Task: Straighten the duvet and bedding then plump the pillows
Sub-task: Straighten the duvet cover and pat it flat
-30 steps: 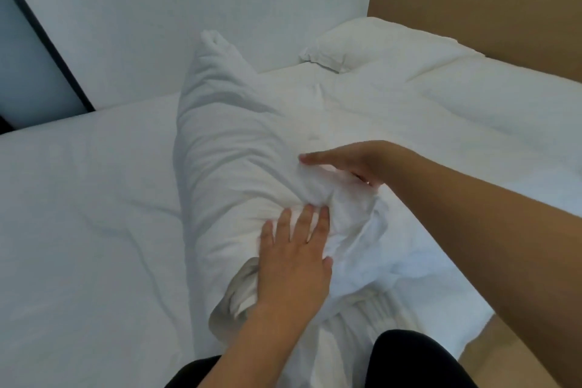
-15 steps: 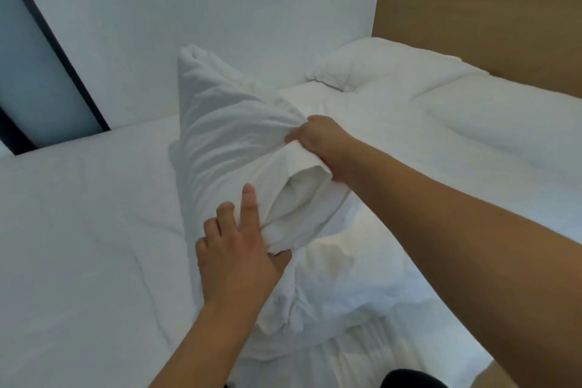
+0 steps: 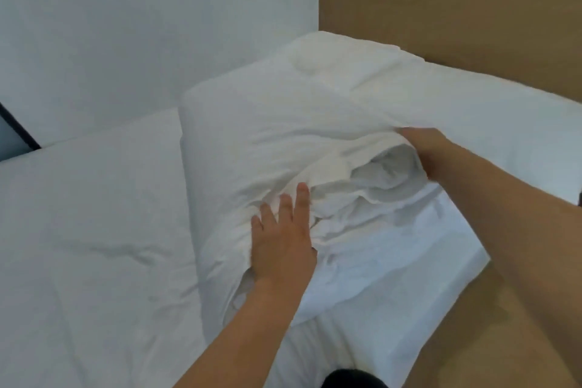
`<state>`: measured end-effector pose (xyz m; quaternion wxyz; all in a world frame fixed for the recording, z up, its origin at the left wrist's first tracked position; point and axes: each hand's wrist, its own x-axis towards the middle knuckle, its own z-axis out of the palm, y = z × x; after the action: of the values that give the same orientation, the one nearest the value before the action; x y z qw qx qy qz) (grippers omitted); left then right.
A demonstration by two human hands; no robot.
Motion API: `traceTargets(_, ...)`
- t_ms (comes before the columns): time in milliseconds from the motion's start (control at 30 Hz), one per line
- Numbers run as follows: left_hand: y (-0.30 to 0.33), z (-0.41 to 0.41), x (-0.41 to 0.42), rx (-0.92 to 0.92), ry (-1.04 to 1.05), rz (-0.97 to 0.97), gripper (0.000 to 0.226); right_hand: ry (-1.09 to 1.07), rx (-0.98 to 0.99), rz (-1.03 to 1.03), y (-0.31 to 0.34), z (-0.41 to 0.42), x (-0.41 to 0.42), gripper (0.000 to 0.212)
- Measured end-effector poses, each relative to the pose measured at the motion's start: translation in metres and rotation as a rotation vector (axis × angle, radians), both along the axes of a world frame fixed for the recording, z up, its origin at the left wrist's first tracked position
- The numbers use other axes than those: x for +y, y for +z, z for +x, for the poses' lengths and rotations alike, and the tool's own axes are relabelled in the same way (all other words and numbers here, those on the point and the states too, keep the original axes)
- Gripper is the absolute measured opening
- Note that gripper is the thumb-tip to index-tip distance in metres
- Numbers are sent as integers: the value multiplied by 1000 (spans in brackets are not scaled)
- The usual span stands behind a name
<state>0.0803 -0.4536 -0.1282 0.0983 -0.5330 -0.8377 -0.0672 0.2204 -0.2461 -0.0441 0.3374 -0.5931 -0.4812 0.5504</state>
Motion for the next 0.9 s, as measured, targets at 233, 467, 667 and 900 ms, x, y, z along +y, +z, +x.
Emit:
traceTargets(233,-11,-3,12,29,-160,130,65,-523,294,-198,-41,1,-73,108)
traceTargets(467,-9,-15,-17,77,-208,129,72,-424,383,-326,-35,-76,-119,143)
traceTargets(667,-5,-43,-63,-245,176,-71,110,-371,552,-232,-23,-89,-94,54)
traceTargets(900,12,-29,-5,-209,-67,306,82,-313,788,197,68,-67,-54,36)
